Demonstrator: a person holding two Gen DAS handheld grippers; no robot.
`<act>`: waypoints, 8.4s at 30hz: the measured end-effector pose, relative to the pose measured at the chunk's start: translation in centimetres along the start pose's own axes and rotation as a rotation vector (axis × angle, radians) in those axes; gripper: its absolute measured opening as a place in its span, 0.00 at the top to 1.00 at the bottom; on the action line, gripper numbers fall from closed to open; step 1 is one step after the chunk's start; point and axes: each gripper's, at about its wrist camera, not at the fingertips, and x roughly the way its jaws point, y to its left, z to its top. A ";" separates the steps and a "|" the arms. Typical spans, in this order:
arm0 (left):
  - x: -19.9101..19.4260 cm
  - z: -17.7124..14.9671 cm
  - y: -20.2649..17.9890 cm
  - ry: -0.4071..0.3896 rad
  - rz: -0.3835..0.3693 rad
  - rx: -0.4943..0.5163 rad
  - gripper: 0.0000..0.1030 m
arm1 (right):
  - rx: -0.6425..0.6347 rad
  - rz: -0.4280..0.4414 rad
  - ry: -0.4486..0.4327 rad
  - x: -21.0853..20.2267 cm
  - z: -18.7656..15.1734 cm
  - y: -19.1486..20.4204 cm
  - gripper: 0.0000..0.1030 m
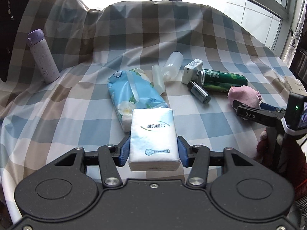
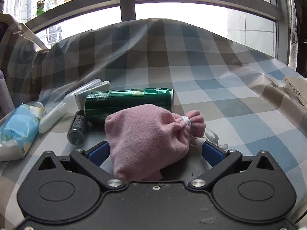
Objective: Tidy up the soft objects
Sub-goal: 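Carry the tissue pack with the left tool while the right tool carries the pouch to the basket, then open both grippers to drop the tissue pack and pouch into the basket, then move the right tool toward the white soap bar beside the plastic bottles, then close the right gripper on the white soap bar, then lift the soap bar with the right gripper and carry it away from the bottles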
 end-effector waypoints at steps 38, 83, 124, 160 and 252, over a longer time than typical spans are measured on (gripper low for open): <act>-6.4 -6.0 -3.3 0.041 -0.158 0.029 0.52 | 0.072 0.203 0.101 -15.7 2.4 1.1 0.41; -11.2 -2.9 -1.4 -0.116 0.075 0.079 0.24 | -0.054 0.351 0.200 -24.0 -0.1 3.4 0.36; -5.1 0.8 -0.7 -0.092 0.065 0.034 0.14 | -0.012 0.303 0.175 -20.3 3.0 4.6 0.26; 7.8 -0.5 -5.5 -0.053 -0.202 0.217 0.13 | -0.401 0.279 0.126 5.6 11.9 9.1 0.13; 19.4 9.7 -9.0 0.152 -0.440 0.845 0.14 | 0.406 0.109 0.160 -4.1 4.7 -4.3 0.27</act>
